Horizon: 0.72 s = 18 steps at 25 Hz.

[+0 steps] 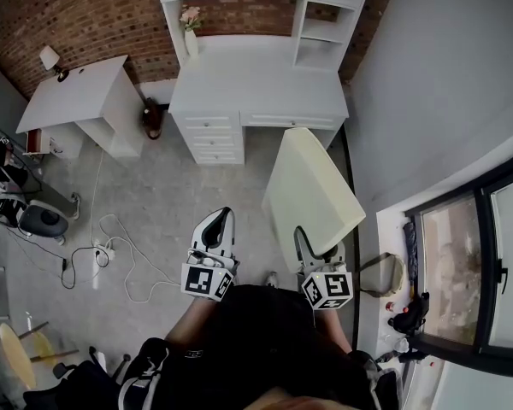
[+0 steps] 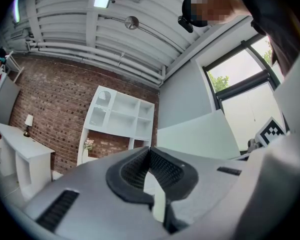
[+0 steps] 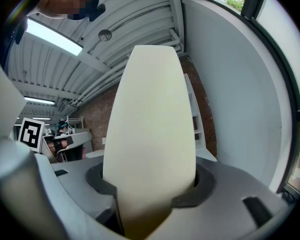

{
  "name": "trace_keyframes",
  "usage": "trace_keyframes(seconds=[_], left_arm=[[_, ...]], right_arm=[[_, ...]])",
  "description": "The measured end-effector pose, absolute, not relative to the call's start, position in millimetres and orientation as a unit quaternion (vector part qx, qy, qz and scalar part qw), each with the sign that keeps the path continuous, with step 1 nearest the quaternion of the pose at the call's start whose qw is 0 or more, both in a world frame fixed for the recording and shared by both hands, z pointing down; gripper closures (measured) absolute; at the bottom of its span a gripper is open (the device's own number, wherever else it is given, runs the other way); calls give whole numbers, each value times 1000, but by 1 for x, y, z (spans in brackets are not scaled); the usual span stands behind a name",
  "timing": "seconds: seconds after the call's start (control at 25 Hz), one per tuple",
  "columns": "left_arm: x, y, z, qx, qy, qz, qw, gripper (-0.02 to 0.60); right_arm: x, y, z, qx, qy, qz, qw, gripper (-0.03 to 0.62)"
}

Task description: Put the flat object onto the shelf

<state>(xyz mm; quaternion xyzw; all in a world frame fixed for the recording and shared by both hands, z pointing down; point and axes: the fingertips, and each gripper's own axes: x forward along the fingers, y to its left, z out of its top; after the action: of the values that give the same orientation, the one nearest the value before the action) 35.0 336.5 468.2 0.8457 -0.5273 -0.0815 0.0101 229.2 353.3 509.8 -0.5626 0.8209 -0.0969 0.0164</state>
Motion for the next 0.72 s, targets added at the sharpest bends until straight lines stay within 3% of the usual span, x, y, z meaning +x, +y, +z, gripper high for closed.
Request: trace_keyframes(seconds=[0.32, 0.72], left_arm=[[56, 321, 474, 835, -547, -63, 7, 572], [21, 263, 488, 818, -572, -57, 13, 572]], right_arm=[[260, 335, 522, -546, 831, -104, 5, 315], [242, 267, 533, -532, 840, -109, 1, 315]])
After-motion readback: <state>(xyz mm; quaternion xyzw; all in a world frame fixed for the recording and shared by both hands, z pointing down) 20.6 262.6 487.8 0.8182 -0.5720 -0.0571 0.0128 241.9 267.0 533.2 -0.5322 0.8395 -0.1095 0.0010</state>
